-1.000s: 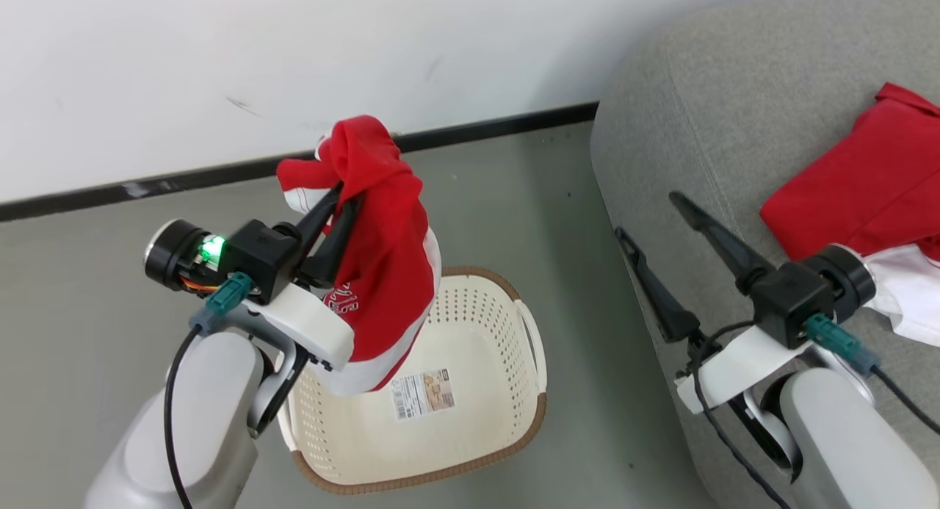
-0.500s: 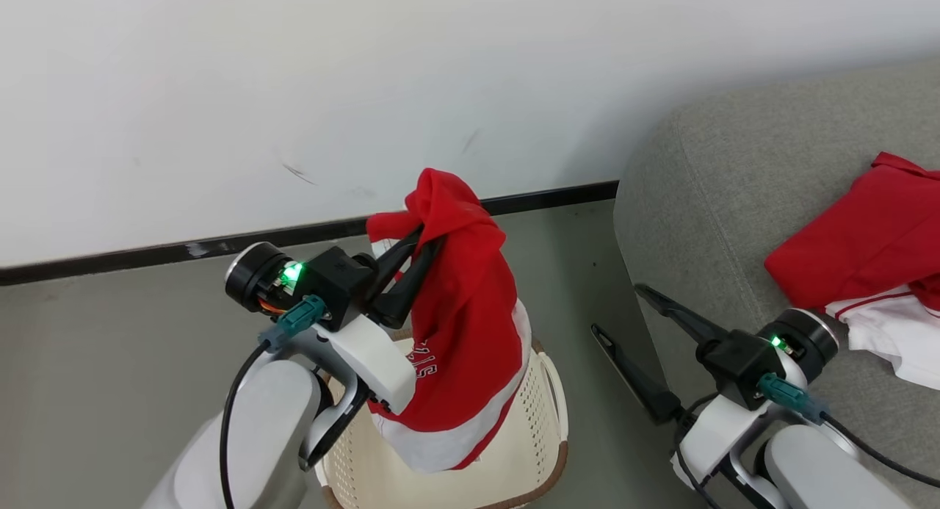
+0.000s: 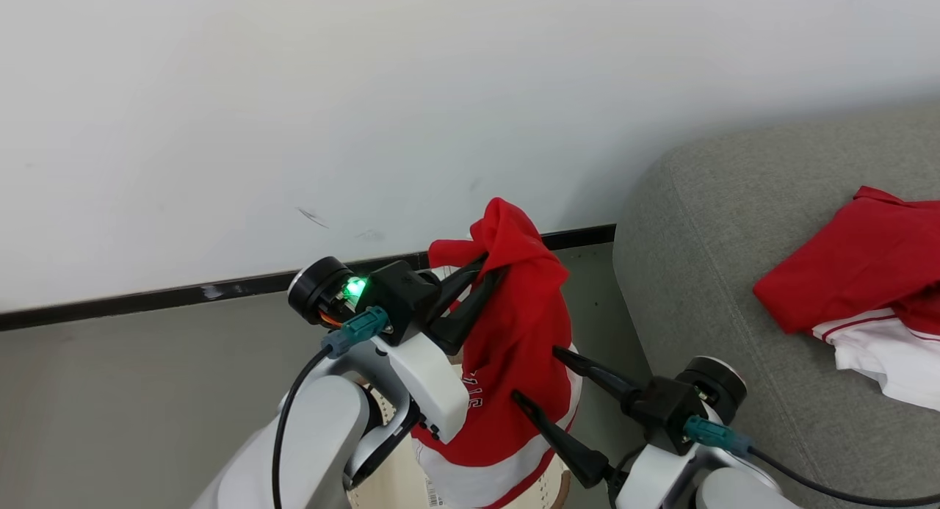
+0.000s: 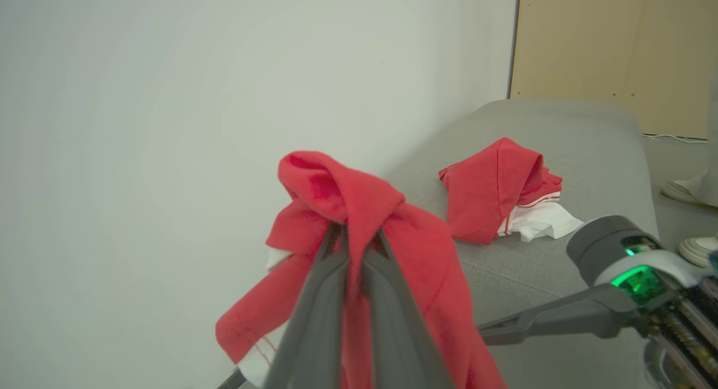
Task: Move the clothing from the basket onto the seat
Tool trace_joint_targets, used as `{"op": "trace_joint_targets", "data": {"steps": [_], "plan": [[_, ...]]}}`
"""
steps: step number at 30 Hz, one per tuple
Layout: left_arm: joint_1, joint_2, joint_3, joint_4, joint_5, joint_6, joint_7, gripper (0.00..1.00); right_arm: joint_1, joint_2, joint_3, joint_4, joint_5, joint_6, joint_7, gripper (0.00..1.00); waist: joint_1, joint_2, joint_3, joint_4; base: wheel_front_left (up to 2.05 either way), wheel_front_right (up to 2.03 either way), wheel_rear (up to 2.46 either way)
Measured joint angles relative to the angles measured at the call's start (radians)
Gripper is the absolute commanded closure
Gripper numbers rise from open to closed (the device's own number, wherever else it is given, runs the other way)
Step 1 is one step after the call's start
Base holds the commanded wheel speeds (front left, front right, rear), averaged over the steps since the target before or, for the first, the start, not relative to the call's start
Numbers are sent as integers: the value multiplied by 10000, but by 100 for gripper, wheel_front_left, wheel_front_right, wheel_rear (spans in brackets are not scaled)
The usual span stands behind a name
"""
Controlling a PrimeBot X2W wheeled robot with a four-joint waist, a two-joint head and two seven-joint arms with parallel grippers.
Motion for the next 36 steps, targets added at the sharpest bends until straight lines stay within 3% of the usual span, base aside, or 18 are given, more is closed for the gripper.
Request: {"op": "trace_joint_targets", "data": {"steps": [24,36], "plan": [[-2,-332,-775,-518,-527,-36,853,100,-559,708,96,1312,184,0,2,0,-1,0,-402,-73,0,0,0],[0,-324,-414,-477,-535,228,857,100,-498,395,-263,1250,184,0,2,0,0,0,-440,-257,0,0,0]]}}
